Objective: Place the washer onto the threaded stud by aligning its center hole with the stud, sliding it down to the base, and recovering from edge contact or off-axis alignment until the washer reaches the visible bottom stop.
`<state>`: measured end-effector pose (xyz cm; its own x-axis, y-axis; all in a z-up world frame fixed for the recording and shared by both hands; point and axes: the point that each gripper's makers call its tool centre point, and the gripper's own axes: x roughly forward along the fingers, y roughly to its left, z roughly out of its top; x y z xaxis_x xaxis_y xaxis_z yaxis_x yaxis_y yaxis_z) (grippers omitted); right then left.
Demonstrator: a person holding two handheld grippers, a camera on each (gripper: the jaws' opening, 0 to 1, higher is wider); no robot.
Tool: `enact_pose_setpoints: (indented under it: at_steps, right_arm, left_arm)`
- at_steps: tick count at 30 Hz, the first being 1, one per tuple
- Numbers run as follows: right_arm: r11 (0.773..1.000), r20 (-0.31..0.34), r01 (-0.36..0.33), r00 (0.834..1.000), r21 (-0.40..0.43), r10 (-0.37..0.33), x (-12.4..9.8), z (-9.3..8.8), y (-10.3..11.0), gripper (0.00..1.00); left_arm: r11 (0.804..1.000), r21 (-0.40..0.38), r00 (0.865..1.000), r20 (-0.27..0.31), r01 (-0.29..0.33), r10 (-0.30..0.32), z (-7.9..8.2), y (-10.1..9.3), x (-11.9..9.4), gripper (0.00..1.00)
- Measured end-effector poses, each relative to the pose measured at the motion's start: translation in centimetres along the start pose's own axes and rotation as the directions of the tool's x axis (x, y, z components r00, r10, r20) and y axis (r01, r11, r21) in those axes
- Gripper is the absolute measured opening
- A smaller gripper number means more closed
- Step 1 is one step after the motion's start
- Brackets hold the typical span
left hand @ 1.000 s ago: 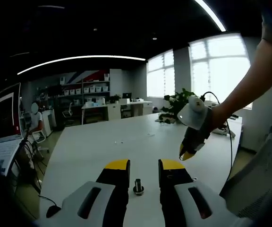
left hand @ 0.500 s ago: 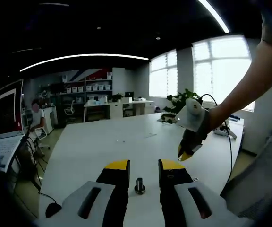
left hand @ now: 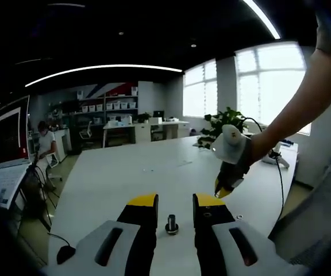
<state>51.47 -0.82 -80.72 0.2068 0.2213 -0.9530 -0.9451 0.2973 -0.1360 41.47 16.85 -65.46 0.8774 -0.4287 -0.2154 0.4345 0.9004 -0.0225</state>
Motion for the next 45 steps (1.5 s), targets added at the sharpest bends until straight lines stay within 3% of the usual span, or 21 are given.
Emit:
enact_pose_setpoints:
  at_steps: [25, 45]
  right_arm:
    - [1.000, -0.031, -0.021, 0.999, 0.002, 0.021, 1.3, -0.4, 0.0, 0.14]
    - [1.000, -0.011, -0.004, 1.000, 0.018, 0.004, 1.0, -0.6, -0.2, 0.18]
  left_arm:
    - [1.000, 0.005, 1.000, -0.010, -0.008, 0.008, -0.2, 0.1, 0.0, 0.22]
    - [1.000, 0.004, 1.000, -0.009, -0.010, 0.010, -0.2, 0.1, 0.0, 0.22]
